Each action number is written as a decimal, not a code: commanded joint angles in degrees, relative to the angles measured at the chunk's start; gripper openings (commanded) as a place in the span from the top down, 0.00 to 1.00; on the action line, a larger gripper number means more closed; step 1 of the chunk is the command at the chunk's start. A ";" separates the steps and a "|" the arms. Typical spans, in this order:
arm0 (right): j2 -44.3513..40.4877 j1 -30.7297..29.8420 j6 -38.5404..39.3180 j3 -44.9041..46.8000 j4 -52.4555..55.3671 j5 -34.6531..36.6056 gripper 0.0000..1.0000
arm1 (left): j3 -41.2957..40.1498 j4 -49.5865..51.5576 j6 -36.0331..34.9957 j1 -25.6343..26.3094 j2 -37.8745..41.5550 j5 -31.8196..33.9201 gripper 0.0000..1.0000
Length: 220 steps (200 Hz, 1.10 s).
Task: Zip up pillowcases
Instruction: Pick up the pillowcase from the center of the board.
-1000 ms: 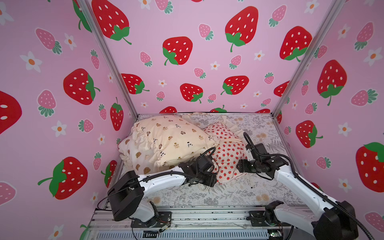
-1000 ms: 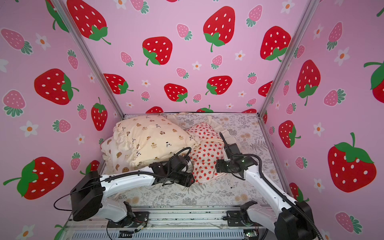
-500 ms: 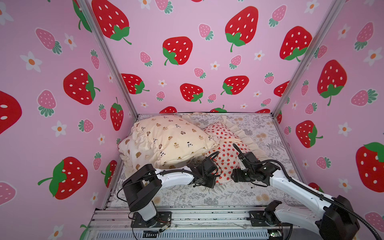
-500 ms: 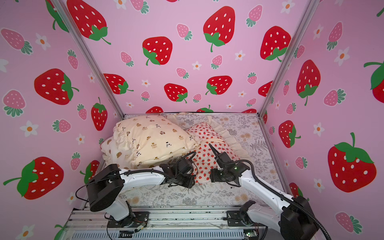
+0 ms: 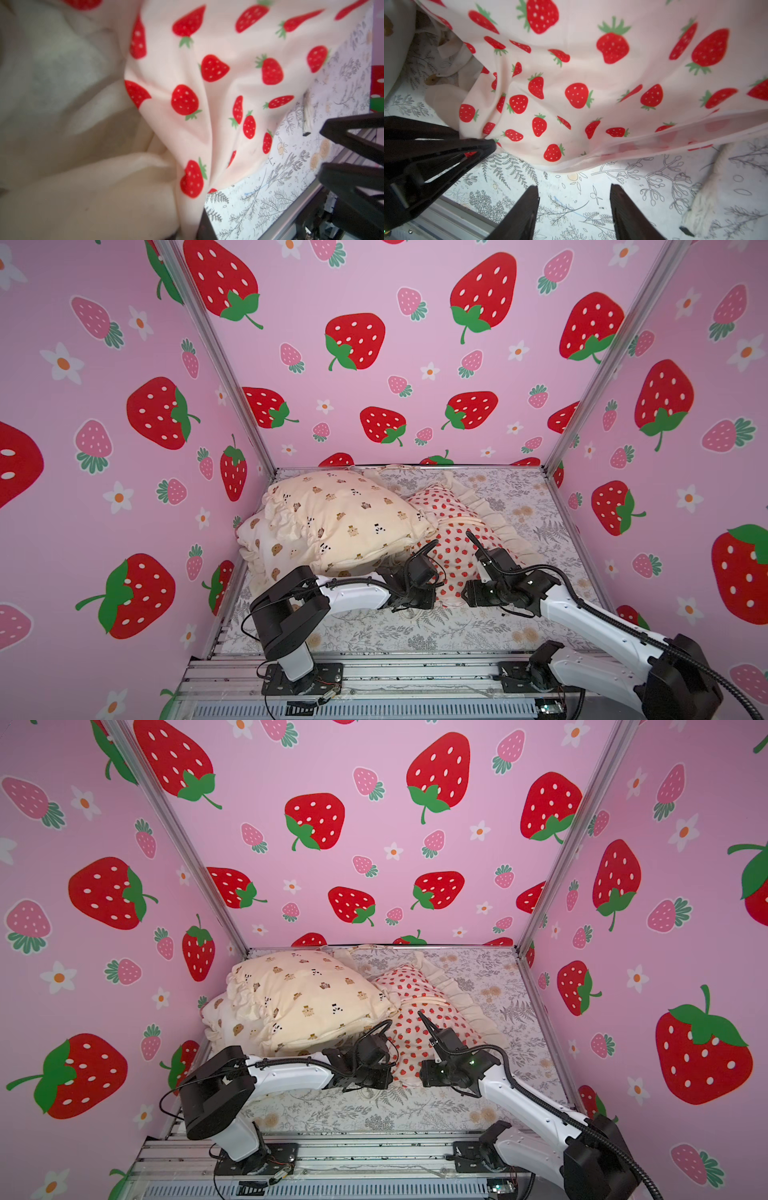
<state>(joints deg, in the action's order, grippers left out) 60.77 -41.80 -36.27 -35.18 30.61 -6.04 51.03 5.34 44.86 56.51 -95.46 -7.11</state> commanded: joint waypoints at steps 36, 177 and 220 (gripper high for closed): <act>-3.86 -3.21 0.97 1.96 -3.39 -6.45 0.53 | -1.77 -2.79 2.61 -0.13 4.43 -3.16 0.99; -4.40 -3.90 -3.29 9.82 -13.72 -15.94 0.62 | -3.71 -9.75 -2.98 -0.18 7.51 -9.94 1.00; -4.59 -3.90 -3.14 11.46 -16.34 -16.39 0.63 | -4.31 -10.63 -3.22 -0.18 8.00 -10.35 1.00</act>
<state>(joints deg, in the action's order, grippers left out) 56.60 -45.39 -39.44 -25.30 16.80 -21.52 47.37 -3.46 42.78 56.47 -88.12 -16.47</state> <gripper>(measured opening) 0.375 0.076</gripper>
